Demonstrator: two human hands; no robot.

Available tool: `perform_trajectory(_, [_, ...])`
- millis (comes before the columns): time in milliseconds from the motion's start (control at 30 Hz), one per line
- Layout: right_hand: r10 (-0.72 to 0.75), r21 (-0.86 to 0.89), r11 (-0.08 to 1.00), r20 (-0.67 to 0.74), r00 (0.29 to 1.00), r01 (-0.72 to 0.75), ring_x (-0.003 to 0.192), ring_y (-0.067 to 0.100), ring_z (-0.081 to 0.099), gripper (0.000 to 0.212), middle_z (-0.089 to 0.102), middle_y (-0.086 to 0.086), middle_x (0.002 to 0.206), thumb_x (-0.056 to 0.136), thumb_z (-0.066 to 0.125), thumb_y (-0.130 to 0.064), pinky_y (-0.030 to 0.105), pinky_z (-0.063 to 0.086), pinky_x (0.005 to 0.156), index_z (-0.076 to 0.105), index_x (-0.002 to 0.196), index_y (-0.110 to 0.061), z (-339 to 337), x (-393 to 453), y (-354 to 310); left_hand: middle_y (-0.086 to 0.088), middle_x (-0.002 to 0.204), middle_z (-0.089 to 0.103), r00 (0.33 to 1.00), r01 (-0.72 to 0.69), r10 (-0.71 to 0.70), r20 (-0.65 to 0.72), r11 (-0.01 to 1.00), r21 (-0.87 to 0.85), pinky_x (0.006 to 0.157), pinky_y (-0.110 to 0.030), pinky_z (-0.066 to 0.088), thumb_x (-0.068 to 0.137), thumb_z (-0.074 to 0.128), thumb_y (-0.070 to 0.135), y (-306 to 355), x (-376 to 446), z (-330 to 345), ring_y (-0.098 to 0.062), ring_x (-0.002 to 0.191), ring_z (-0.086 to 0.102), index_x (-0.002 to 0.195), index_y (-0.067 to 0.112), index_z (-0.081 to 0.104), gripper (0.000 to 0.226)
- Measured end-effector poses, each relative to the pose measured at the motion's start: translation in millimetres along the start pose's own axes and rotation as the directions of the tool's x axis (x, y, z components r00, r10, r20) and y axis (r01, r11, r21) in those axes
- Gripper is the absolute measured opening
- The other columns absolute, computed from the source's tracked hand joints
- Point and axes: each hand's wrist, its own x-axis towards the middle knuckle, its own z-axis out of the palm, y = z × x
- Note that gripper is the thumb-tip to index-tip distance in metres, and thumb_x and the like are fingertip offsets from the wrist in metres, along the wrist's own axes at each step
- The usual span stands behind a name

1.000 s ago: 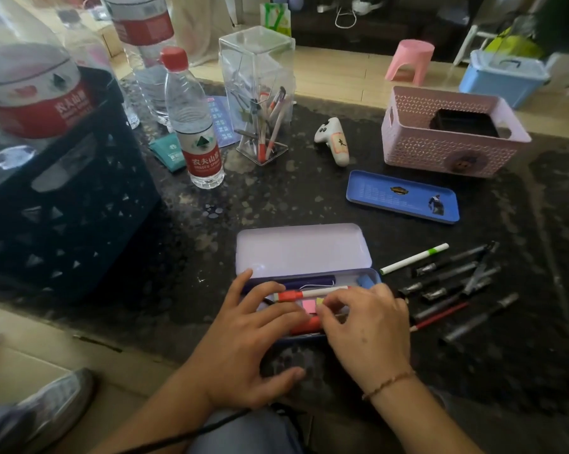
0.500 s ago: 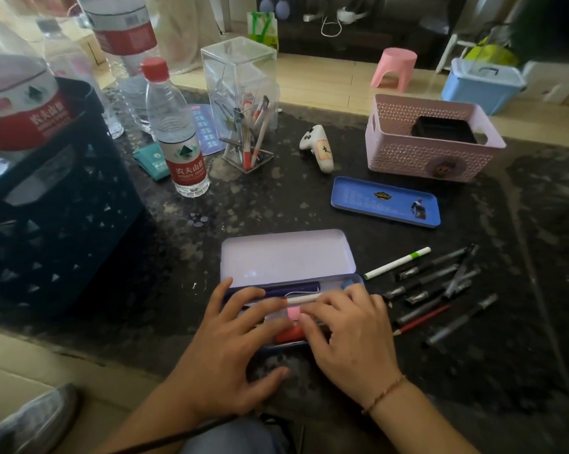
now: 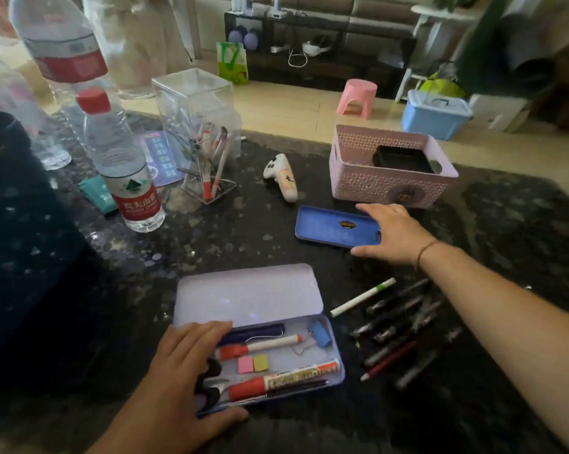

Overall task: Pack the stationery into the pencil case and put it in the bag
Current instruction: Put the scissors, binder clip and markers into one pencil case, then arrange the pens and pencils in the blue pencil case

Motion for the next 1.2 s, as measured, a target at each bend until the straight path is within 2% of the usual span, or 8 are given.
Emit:
perform_trajectory(167, [-0.029, -0.018, 0.999, 0.178, 0.984, 0.032, 0.133, 0.027, 0.030, 0.110, 0.037, 0.002, 0.147, 0.053, 0.065, -0.076, 0.048, 0.030, 0.108, 0.022, 0.145, -0.035, 14.3, 35.0, 30.5, 0.039, 0.142, 0.026, 0.997, -0.057, 0.058, 0.042, 0.998, -0.014, 0.108, -0.008, 0.023, 0.065, 0.060, 0.085, 0.1, 8.6, -6.9, 0.006, 0.133, 0.027, 0.146, 0.048, 0.024, 0.096])
perform_trajectory(300, [-0.058, 0.183, 0.981, -0.060, 0.997, 0.068, 0.119, 0.027, 0.047, 0.102, 0.052, 0.006, 0.132, 0.052, 0.073, -0.066, 0.040, 0.037, 0.104, 0.038, 0.139, -0.027, 11.7, 19.3, 33.3, 0.023, 0.139, 0.040, 0.998, -0.061, 0.063, 0.022, 0.996, -0.062, 0.100, -0.011, 0.038, 0.064, 0.069, 0.077, 4.0, 10.3, -5.2, -0.003, 0.131, 0.038, 0.145, 0.040, 0.032, 0.097])
perform_trajectory(467, [0.013, 0.520, 0.834, -0.357, 0.934, 0.187, 0.116, 0.013, 0.046, 0.100, 0.051, 0.002, 0.126, 0.057, 0.083, -0.049, 0.022, 0.033, 0.102, 0.037, 0.141, -0.021, -0.6, -71.4, -14.6, 0.016, 0.151, 0.024, 0.996, 0.012, -0.041, -0.082, 0.944, -0.329, 0.096, -0.008, 0.042, 0.058, 0.070, 0.079, 26.2, 12.9, 2.2, 0.010, 0.127, 0.041, 0.147, 0.050, 0.015, 0.108])
perform_trajectory(533, [-0.167, 0.473, 0.825, -0.320, 0.933, 0.310, 0.117, 0.012, 0.045, 0.100, 0.051, 0.000, 0.128, 0.058, 0.079, -0.055, 0.022, 0.032, 0.104, 0.036, 0.142, -0.021, 8.5, -115.4, -56.2, 0.011, 0.155, 0.020, 0.958, 0.023, -0.128, -0.257, 0.927, -0.375, 0.107, -0.009, 0.030, 0.071, 0.056, 0.082, 28.9, 15.0, 2.0, -0.002, 0.141, 0.028, 0.151, 0.037, 0.012, 0.102])
perform_trajectory(633, [-0.314, 0.354, 0.849, -0.257, 0.914, 0.391, 0.119, 0.015, 0.045, 0.100, 0.052, 0.001, 0.132, 0.061, 0.074, -0.062, 0.027, 0.032, 0.105, 0.035, 0.142, -0.020, 32.6, -154.9, -99.4, 0.006, 0.153, 0.021, 0.936, 0.055, -0.161, -0.313, 0.945, -0.322, 0.109, -0.005, 0.018, 0.084, 0.040, 0.077, 34.4, 14.5, -1.1, 0.009, 0.142, 0.017, 0.145, -0.009, 0.024, 0.107])
perform_trajectory(767, [-0.327, 0.283, 0.883, -0.197, 0.924, 0.373, 0.125, 0.018, 0.040, 0.095, 0.046, -0.002, 0.138, 0.066, 0.066, -0.068, 0.034, 0.027, 0.109, 0.032, 0.143, -0.024, 51.1, -165.0, -116.9, 0.024, 0.152, 0.029, 0.954, 0.122, -0.224, -0.198, 0.896, -0.427, 0.096, 0.001, 0.028, 0.068, 0.059, 0.072, 36.6, 13.4, -4.3, 0.002, 0.137, 0.033, 0.149, 0.029, 0.030, 0.096])
perform_trajectory(1000, [-0.379, 0.200, 0.895, -0.126, 0.917, 0.398, 0.128, 0.015, 0.038, 0.085, 0.042, -0.006, 0.141, 0.077, 0.050, -0.071, 0.037, 0.025, 0.110, 0.028, 0.144, -0.025, 41.8, -170.7, -104.6, 0.035, 0.137, 0.037, 0.997, 0.000, -0.010, -0.082, 0.992, -0.123, 0.108, -0.028, 0.029, 0.071, 0.052, 0.081, 31.0, 14.8, 0.5, -0.006, 0.121, 0.043, 0.135, 0.032, 0.046, 0.081])
perform_trajectory(1200, [-0.388, 0.142, 0.912, 0.000, 0.922, 0.384, 0.145, 0.016, 0.002, 0.080, 0.015, -0.009, 0.157, 0.085, 0.038, -0.066, 0.050, 0.002, 0.116, 0.002, 0.148, -0.034, 40.9, -173.5, -106.7, 0.010, 0.128, 0.053, 1.000, -0.018, 0.020, -0.014, 0.989, 0.147, 0.110, -0.047, 0.021, 0.072, 0.042, 0.085, 31.0, 17.6, 4.8, -0.017, 0.118, 0.048, 0.137, 0.026, 0.048, 0.087])
